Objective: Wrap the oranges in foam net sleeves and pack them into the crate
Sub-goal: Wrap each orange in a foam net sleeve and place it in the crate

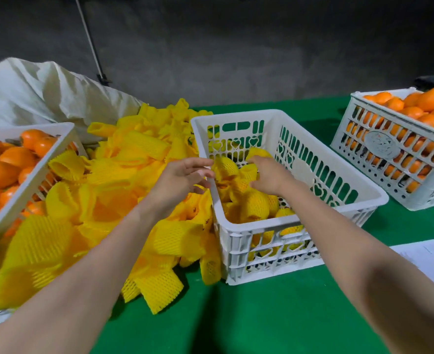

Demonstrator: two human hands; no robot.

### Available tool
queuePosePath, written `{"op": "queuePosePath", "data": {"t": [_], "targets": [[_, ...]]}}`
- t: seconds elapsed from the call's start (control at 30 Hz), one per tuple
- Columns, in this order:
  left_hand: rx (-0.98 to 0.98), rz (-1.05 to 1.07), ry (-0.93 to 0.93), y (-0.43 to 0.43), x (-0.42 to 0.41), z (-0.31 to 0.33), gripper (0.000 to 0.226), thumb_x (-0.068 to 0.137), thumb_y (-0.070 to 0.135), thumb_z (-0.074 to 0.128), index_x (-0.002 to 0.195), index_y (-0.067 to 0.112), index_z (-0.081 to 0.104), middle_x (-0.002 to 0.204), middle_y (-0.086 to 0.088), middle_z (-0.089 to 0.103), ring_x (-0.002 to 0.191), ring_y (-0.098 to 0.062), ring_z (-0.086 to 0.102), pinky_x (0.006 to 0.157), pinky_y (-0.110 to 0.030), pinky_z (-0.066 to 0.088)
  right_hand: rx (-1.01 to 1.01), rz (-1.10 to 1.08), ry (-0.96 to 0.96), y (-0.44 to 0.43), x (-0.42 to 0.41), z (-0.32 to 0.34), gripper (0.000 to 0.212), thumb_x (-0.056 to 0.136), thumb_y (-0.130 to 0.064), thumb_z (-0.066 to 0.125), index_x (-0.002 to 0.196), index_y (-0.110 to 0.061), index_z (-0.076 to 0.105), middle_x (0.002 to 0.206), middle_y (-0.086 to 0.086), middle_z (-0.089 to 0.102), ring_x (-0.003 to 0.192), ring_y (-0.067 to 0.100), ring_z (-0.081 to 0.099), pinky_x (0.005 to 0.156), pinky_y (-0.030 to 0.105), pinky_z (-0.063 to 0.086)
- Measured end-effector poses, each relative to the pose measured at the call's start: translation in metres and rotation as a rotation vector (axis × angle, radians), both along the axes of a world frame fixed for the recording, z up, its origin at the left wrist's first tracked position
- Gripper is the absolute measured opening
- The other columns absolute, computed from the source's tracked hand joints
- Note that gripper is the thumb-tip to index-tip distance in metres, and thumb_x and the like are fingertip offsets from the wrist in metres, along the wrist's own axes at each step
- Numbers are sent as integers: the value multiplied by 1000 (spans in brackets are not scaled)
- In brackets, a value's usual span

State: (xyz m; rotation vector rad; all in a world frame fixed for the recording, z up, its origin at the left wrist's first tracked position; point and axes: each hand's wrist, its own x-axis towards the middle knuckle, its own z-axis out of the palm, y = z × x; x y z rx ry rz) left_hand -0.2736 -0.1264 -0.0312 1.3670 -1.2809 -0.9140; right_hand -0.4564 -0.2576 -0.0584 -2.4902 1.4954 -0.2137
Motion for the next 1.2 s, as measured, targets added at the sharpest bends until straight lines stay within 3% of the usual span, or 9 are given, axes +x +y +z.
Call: {"op": "queuePosePath", "data": {"t": [0.17, 0.37, 0.47, 0.6, 0.7, 0.83, 0.97, 1.07, 1.2], "targets": [[-4, 181, 95, 20, 49, 9, 20, 96, 3, 49, 112, 7, 59, 87, -4, 64, 65, -11, 62, 58, -20, 48, -275, 257, -596, 82, 60, 29, 22, 90, -20, 60, 107, -8, 64, 102, 7, 67, 94, 20, 60, 84, 36, 49], [58, 306, 91, 50, 89, -9, 18, 95, 4, 51, 110, 6, 61, 84, -3, 66, 64, -12, 61, 61, -25, 47, -31, 506, 229, 131, 126, -11, 79, 75, -55, 68, 132, -11, 36, 132, 12, 44, 123, 33, 41, 92, 43, 42], [148, 271, -12, 69, 112, -21, 18, 92, 9, 60, 110, 11, 62, 89, -2, 66, 68, -12, 61, 63, -26, 46, 92, 464, 400, 127, 136, -26, 94, 74, -42, 75, 143, -11, 19, 136, 14, 39, 123, 37, 40, 91, 46, 45], [300, 193, -152, 89, 131, -36, 23, 88, 9, 66, 111, 12, 61, 97, -5, 64, 82, -18, 61, 68, -30, 48, 158, 319, 61, 109, 144, -8, 60, 86, -12, 60, 138, -12, 31, 91, 6, 52, 68, 17, 48, 50, 29, 36], [233, 297, -70, 94, 138, -37, 27, 91, 9, 62, 117, 5, 60, 100, -8, 63, 86, -21, 61, 77, -35, 52, 278, 157, -343, 99, 149, 20, 57, 89, -18, 61, 139, -11, 34, 124, 5, 51, 105, 20, 53, 81, 32, 46], [153, 276, 164, 92, 139, -24, 40, 90, 18, 63, 126, 4, 53, 104, -9, 61, 92, -20, 61, 79, -33, 53, 667, 56, -921, 111, 170, 40, 41, 89, -10, 61, 128, -7, 48, 127, 12, 57, 114, 26, 56, 82, 33, 50], [183, 174, 408, 93, 131, -10, 40, 76, 37, 67, 105, 9, 63, 83, 1, 65, 70, -11, 63, 66, -32, 53, 764, -65, -1027, 130, 199, 41, 50, 90, -20, 62, 134, -2, 45, 128, 17, 57, 114, 32, 57, 98, 49, 46], [181, 313, 578, 89, 132, -7, 15, 84, 19, 69, 97, 11, 65, 92, -1, 72, 85, -18, 67, 73, -36, 54, 825, -70, -1009, 143, 214, 43, 44, 93, -31, 56, 124, 1, 53, 119, 22, 62, 108, 32, 60, 97, 50, 46], [149, 527, 754, 89, 144, -3, 6, 87, 7, 65, 90, 9, 61, 93, -10, 66, 83, -25, 62, 69, -35, 50, 395, -75, -1027, 156, 217, 34, 30, 96, -32, 49, 92, -6, 63, 87, 16, 64, 83, 32, 60, 77, 45, 50]]}}
